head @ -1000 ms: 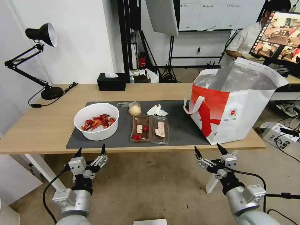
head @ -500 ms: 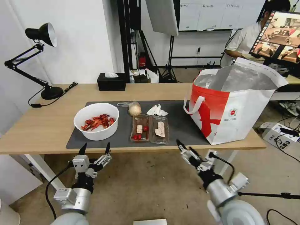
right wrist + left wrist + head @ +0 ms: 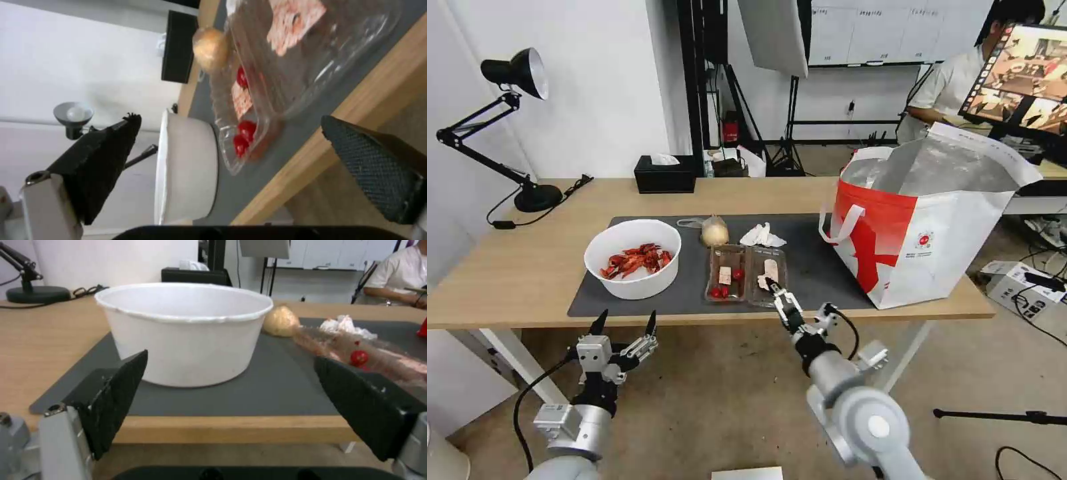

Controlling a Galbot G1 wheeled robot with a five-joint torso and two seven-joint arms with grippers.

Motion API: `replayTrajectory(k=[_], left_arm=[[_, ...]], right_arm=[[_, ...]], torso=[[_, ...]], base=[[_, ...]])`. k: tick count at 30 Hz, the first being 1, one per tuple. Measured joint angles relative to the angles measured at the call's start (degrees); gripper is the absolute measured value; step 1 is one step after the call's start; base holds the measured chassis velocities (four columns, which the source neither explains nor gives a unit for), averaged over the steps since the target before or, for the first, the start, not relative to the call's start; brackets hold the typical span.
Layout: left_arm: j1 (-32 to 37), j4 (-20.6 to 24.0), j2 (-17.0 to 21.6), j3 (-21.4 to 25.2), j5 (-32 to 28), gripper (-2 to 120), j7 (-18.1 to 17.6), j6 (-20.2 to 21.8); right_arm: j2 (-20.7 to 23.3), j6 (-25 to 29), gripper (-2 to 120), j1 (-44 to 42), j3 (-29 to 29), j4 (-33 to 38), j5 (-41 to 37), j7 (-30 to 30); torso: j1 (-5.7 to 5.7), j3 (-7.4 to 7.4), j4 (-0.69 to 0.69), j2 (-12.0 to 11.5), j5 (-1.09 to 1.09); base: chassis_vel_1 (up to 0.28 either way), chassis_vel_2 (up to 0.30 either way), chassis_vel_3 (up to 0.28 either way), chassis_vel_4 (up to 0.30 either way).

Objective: Pick up the trash from the table and place it into the takeout bag.

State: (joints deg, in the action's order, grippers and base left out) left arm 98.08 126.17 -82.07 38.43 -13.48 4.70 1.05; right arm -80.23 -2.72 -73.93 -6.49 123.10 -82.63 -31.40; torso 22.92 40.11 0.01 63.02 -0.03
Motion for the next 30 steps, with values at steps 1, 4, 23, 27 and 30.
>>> replayTrajectory(k=[1, 4, 23, 27, 30], left_arm=[[0.00, 0.00, 0.00, 0.00, 0.00, 100, 0.00, 0.00], [-0.12, -0.67, 0.12, 0.04, -0.02, 100, -0.04, 0.00], [-0.95, -1.93, 1.86, 0.71, -1.05, 100, -0.07, -0.04], [-0.90, -1.80, 2.14, 0.99, -1.27, 100, -0.05, 0.02], [-0.82, -1.80, 2.15, 1.08, -1.27, 100, -0.03, 0.03]], right_arm=[[0.00, 0.00, 100, 0.00, 0.00, 0.00, 0.00, 0.00], [-1.83, 0.46, 100, 0.80, 1.12, -0.63, 0.99, -1.72], [-2.91, 0.87, 100, 4.28, 0.61, -4.59, 0.88, -4.47], [-3.46, 0.75, 100, 5.00, -0.04, -5.46, 0.18, -5.05], [-3.41, 0.72, 100, 5.27, -0.12, -5.71, -0.23, -5.12]], torso=[[0.00, 0.00, 0.00, 0.00, 0.00], [0.00, 0.00, -0.01, 0.00, 0.02], [0.00, 0.00, -0.01, 0.00, 0.03], [0.00, 0.00, -0.01, 0.00, 0.02], [0.00, 0.00, -0.01, 0.00, 0.03]], base=[[0.000, 0.000, 0.000, 0.000], [0.000, 0.000, 0.000, 0.000], [0.000, 0.000, 0.000, 0.000], [0.000, 0.000, 0.000, 0.000], [0.000, 0.000, 0.000, 0.000]])
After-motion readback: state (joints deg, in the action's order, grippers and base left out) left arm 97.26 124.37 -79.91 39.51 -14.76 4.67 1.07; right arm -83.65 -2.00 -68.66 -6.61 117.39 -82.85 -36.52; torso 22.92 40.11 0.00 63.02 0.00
